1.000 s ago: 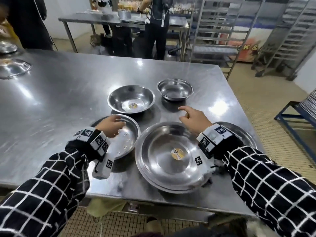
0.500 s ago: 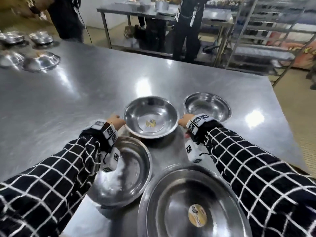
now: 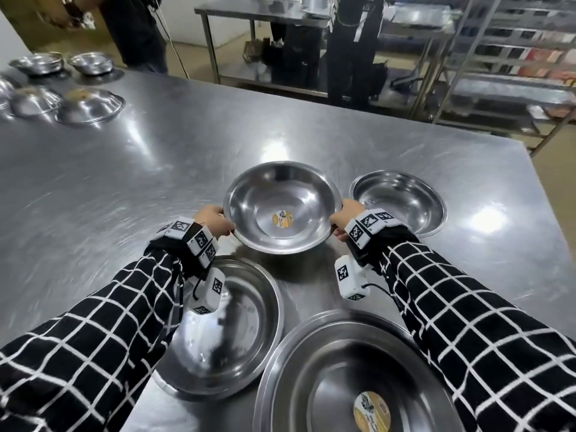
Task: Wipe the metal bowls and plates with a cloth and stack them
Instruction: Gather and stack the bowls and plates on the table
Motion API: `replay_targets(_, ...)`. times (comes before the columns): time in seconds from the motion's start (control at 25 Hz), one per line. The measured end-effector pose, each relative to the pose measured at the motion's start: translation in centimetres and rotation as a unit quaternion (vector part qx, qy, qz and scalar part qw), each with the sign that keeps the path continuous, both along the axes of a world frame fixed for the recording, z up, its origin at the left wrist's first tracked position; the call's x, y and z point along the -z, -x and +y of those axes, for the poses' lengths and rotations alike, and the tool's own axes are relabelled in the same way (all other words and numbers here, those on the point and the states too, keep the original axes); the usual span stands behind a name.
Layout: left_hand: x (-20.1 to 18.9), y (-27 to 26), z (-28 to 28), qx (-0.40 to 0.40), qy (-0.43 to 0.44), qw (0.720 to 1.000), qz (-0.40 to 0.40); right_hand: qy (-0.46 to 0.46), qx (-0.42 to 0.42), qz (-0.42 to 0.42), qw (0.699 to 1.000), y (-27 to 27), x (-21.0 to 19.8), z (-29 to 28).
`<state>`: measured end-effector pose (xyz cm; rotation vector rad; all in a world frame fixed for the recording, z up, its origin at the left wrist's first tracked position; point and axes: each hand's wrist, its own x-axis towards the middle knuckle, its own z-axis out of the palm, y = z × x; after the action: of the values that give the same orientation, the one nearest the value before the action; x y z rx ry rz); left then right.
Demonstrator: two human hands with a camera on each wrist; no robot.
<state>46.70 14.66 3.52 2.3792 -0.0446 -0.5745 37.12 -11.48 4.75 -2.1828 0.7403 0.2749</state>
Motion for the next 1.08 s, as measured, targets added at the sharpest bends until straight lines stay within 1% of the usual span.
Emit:
replay_targets(0.12,-2.3,1.4,0.3,0.02,0.034,0.999,-0.027,0.03,0.017,-0.018,0.999,1.7,-2.1,0.0)
replay_targets(0.2,-4.0,2.8,0.5,0.05,0.051,0.997,-0.039,0.064,0.033,-0.045,0.996,4.2,-4.2,0.8)
replay_targets(0.28,-5.5,4.4,0.6,0.067,0.069,0.994,-0.043,0.068,0.062,-0.075,0.993,7.1,-5.6,1.5)
replay_targets(0.4,-7.4,8.2,1.1,0.092,0.101,0.989,-0.063,0.089,0.116,-0.118,0.982,12.9,-7.2,2.9)
replay_targets(0.52,-8.4,13.3,2.0,0.144,0.138,0.978,-0.061,0.061,0.191,-0.159,0.967,20.0,-8.0,5.3)
replay_targets(0.56,-8.3,15.0,2.4,0.165,0.149,0.973,-0.059,0.06,0.214,-0.176,0.959,22.3,-7.8,6.1)
replay_targets(0.64,-7.4,17.9,3.4,0.189,0.164,0.967,-0.053,0.067,0.241,-0.185,0.95,26.6,-7.2,7.8)
replay_targets(0.72,-6.2,21.1,4.7,0.223,0.18,0.957,-0.054,0.066,0.261,-0.18,0.946,30.6,-6.3,9.5)
replay_targets(0.84,-3.9,25.3,6.5,0.274,0.179,0.942,-0.077,0.056,0.284,-0.163,0.943,35.6,-4.7,12.4)
replay_targets(0.96,-2.5,28.4,7.9,0.29,0.134,0.943,-0.095,0.072,0.302,-0.161,0.937,38.4,-2.6,14.0)
replay_targets(1.04,-1.8,29.5,8.3,0.291,0.119,0.946,-0.077,0.104,0.297,-0.153,0.937,39.4,-1.4,14.6)
replay_targets(1.08,-1.6,29.7,8.4,0.293,0.117,0.947,-0.056,0.129,0.293,-0.146,0.936,39.6,-0.7,14.6)
